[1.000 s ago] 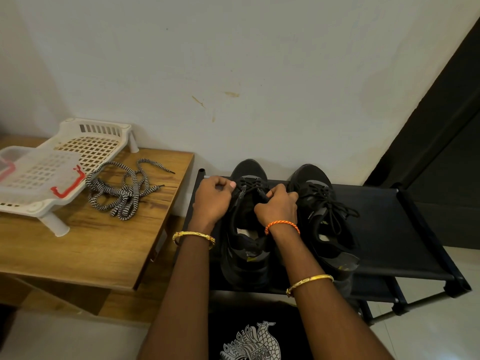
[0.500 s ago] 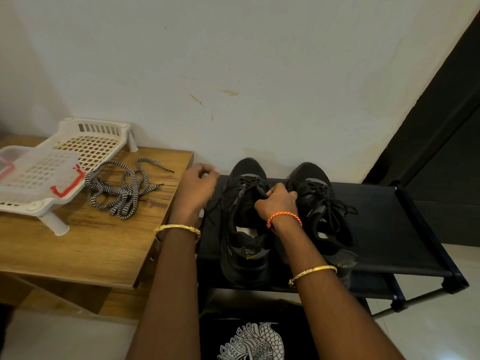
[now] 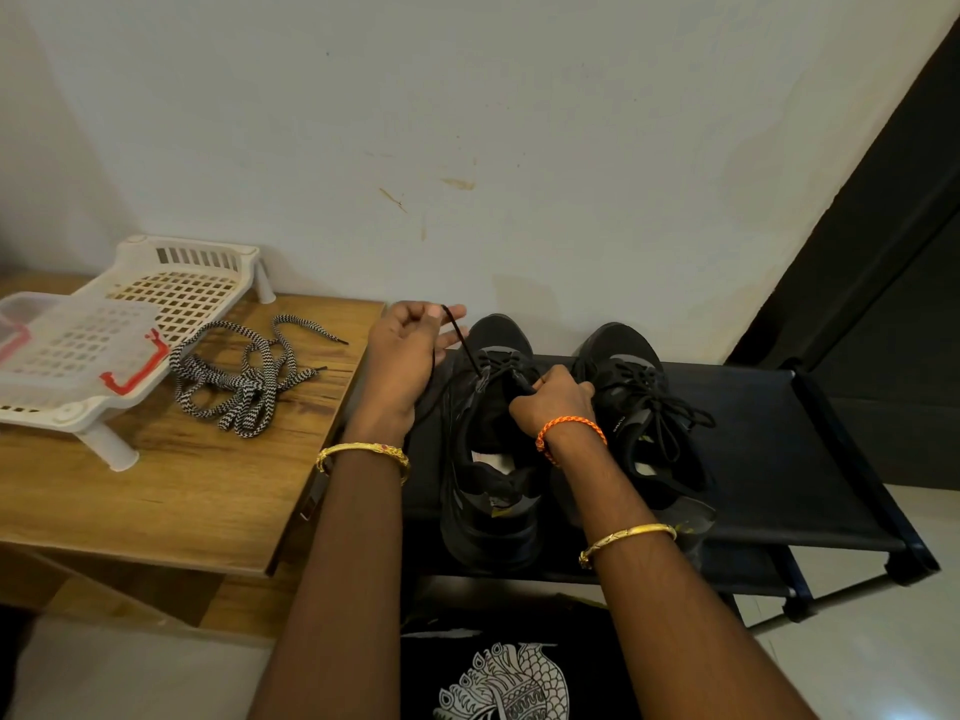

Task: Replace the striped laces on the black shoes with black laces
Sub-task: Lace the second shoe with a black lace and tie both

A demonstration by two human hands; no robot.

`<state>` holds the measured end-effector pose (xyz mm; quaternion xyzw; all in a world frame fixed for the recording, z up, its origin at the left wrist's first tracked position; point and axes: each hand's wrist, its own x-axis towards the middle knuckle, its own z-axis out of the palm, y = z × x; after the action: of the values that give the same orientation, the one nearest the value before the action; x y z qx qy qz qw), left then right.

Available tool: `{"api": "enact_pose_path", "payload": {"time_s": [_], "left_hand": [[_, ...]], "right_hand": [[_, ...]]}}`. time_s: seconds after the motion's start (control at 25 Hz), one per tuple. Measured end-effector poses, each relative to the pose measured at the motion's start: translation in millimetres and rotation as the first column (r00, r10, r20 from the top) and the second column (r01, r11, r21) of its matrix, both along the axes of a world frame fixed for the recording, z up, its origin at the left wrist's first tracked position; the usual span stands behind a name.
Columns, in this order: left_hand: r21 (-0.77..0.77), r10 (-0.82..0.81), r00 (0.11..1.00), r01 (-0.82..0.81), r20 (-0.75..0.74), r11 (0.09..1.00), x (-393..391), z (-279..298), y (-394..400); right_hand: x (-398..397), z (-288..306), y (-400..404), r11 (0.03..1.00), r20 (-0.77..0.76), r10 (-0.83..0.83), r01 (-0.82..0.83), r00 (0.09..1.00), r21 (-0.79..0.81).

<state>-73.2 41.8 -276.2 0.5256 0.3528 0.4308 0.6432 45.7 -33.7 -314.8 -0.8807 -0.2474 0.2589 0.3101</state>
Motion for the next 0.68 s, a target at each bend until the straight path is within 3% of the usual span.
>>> {"api": "enact_pose_path", "payload": {"time_s": [0.12,0.2,0.24,0.32,0.44,0.52,0.68], "left_hand": [[-0.103,0.038,0.96,-0.01,0.279,0.995,-5,11,4],[-0.147,0.098,0.949,-0.055,0.3,0.988,-8,11,10],[-0.138,0.113,0.967,-0.083,0.228,0.987,-8,8,12],[-0.006,0.091,0.99,-0.093,-0.106,0.996,-8,-2,14],[0.148,-0.037,0.808,0.152,-0.588,0.977,-3,-19,8],[0.149,-0.075,0.729,0.238,-0.68,0.96,3,-27,4],[0.187,-0.007,0.768,0.164,-0.64,0.969,7,-27,5]], "right_hand": [[1,0,0,1.0,0.001,0.007,-0.007,1.0,-0.005],[1,0,0,1.0,-0.004,0.011,-0.011,1.0,-0.007],[2,-1,1,1.0,-0.004,0.014,-0.014,1.0,-0.009],[1,-1,1,1.0,-0.009,0.014,-0.014,1.0,-0.009],[1,-1,2,1.0,-0.01,0.009,-0.01,1.0,-0.008],[2,-1,2,1.0,-0.01,0.012,-0.012,1.0,-0.01],[2,-1,2,1.0,-0.015,0.016,-0.016,1.0,-0.011]]}}
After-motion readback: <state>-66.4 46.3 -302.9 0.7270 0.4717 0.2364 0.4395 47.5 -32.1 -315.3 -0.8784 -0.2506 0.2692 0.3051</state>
